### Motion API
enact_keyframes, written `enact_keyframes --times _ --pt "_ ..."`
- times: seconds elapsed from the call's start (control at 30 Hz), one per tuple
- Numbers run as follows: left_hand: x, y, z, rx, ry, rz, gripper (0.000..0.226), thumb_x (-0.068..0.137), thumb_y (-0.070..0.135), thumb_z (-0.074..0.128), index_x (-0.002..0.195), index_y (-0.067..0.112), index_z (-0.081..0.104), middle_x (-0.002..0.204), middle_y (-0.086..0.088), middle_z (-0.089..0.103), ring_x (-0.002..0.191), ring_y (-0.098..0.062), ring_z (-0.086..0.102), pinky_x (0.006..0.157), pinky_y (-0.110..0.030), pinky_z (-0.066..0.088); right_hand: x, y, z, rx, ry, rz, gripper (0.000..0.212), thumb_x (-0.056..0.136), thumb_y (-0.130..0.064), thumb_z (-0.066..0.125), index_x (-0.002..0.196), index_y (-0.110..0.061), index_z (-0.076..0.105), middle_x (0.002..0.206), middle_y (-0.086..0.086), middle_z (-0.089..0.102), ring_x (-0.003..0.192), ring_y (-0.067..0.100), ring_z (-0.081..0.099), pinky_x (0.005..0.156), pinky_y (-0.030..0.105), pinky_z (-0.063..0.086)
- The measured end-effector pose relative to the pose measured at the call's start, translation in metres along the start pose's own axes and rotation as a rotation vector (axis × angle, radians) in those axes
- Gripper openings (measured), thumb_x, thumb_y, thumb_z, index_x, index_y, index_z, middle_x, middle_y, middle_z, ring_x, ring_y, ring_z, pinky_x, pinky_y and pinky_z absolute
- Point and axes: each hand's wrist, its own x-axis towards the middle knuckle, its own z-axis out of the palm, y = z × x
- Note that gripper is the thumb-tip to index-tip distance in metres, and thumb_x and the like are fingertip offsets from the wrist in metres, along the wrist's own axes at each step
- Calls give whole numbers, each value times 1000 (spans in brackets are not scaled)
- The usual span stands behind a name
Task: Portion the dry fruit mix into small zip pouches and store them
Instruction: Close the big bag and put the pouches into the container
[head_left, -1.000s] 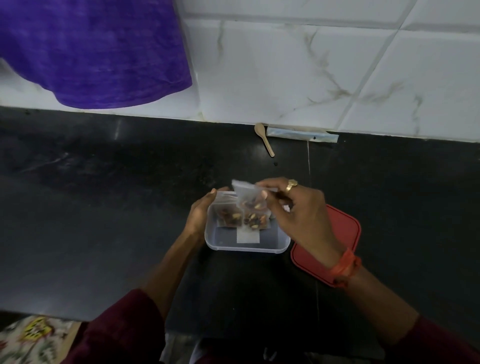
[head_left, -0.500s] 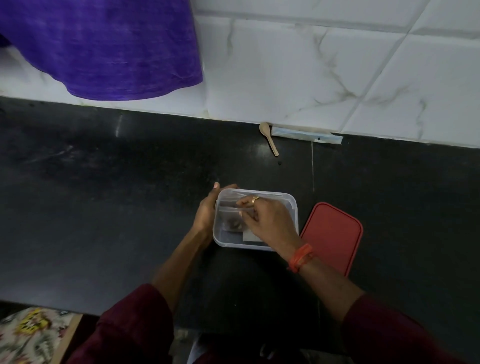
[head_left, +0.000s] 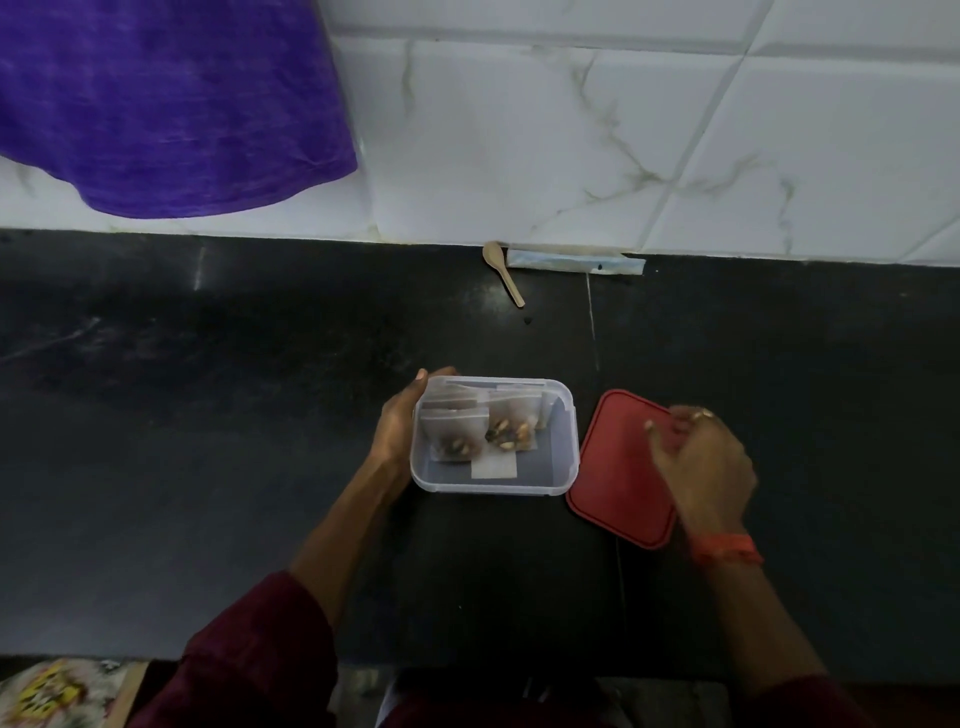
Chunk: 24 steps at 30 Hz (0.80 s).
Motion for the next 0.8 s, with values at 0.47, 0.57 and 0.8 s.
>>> enact_keyframes --times 0.47,0.57,0.8 --pt "-9 -11 1 -79 -21 65 56 77 38 71 129 18 65 127 -17 67 120 -36 63 106 -55 46 -15 34 9 179 -136 451 52 82 -49 75 124 -21 64 111 5 72 113 32 64 92 42 49" --pt "-10 -11 3 -99 -9 69 56 78 38 70 130 18 65 129 -18 66 124 -38 60 109 -58 42 -9 36 13 365 -134 522 39 80 -42 79 114 -25 71 105 -1 73 107 25 67 91 38 52" --pt "-11 -8 4 -82 8 67 45 88 37 62 127 17 66 129 -18 66 123 -37 60 110 -59 41 -11 4 3 920 -151 426 26 86 -20 76 109 -22 64 102 -4 70 97 15 69 83 38 59"
